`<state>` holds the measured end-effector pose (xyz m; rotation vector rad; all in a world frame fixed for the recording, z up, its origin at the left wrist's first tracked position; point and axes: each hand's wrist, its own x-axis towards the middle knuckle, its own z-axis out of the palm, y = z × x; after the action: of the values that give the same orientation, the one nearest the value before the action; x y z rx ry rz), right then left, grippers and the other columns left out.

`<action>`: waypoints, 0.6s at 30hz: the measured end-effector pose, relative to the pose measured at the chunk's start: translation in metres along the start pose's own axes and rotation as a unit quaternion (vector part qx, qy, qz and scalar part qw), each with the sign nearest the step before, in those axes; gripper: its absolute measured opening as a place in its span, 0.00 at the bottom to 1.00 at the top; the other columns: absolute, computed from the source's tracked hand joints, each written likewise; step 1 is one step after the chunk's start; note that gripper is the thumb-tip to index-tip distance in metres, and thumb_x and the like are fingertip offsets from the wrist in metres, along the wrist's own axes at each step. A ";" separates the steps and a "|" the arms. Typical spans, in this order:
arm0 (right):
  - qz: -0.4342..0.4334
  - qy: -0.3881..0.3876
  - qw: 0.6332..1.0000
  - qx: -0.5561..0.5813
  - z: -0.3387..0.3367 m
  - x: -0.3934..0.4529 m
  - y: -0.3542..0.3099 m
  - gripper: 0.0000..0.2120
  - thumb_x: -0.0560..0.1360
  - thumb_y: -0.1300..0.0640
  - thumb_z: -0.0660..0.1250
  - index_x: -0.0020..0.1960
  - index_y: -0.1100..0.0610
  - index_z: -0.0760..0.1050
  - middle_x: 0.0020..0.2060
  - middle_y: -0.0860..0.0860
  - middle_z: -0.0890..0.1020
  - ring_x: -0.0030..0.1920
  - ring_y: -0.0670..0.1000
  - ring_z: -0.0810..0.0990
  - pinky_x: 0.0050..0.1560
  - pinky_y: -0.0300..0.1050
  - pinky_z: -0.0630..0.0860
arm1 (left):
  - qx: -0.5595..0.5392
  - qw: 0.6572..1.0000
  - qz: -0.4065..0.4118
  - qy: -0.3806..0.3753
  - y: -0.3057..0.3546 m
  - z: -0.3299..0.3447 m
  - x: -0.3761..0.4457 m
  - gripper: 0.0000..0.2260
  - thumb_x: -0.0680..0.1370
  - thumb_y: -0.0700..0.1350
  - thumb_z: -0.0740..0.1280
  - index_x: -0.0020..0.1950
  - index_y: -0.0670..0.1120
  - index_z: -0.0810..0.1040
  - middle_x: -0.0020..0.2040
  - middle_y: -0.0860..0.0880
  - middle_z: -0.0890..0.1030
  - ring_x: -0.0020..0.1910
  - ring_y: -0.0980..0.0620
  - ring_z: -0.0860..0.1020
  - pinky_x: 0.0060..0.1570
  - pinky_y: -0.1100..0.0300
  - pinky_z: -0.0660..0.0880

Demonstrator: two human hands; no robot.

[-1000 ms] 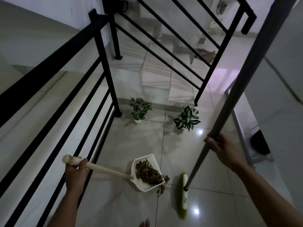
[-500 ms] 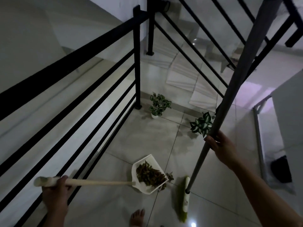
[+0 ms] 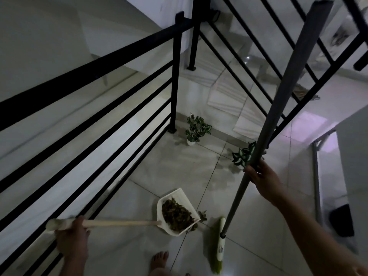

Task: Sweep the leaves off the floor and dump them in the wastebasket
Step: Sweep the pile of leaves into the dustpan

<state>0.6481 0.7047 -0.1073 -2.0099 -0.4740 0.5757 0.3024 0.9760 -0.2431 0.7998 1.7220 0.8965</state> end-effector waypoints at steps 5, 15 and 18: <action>-0.019 -0.001 1.000 -0.019 -0.007 -0.014 0.000 0.15 0.76 0.61 0.59 0.62 0.58 0.67 0.49 0.49 0.74 0.56 0.54 0.74 0.62 0.58 0.71 | 0.137 0.982 0.127 0.002 0.034 0.008 -0.048 0.21 0.75 0.49 0.66 0.62 0.36 0.69 0.59 0.33 0.76 0.58 0.33 0.74 0.56 0.40 0.71; -0.043 -0.013 0.998 -0.032 -0.015 -0.038 0.008 0.16 0.77 0.60 0.59 0.64 0.56 0.66 0.55 0.52 0.74 0.54 0.49 0.73 0.53 0.44 0.70 | 0.217 0.930 0.290 -0.060 0.049 0.010 -0.112 0.19 0.77 0.45 0.65 0.63 0.35 0.68 0.55 0.32 0.78 0.56 0.32 0.76 0.55 0.41 0.71; -0.040 -0.006 0.999 -0.024 -0.018 -0.048 0.012 0.16 0.77 0.60 0.58 0.64 0.57 0.66 0.57 0.54 0.74 0.54 0.49 0.72 0.54 0.45 0.69 | 0.225 0.915 0.321 -0.091 0.043 0.012 -0.133 0.17 0.76 0.43 0.66 0.61 0.37 0.70 0.50 0.33 0.80 0.50 0.33 0.78 0.50 0.46 0.73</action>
<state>0.6203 0.6601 -0.0998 -2.0235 -0.5788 0.5324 0.3563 0.8886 -0.1472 1.7717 1.5279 0.8068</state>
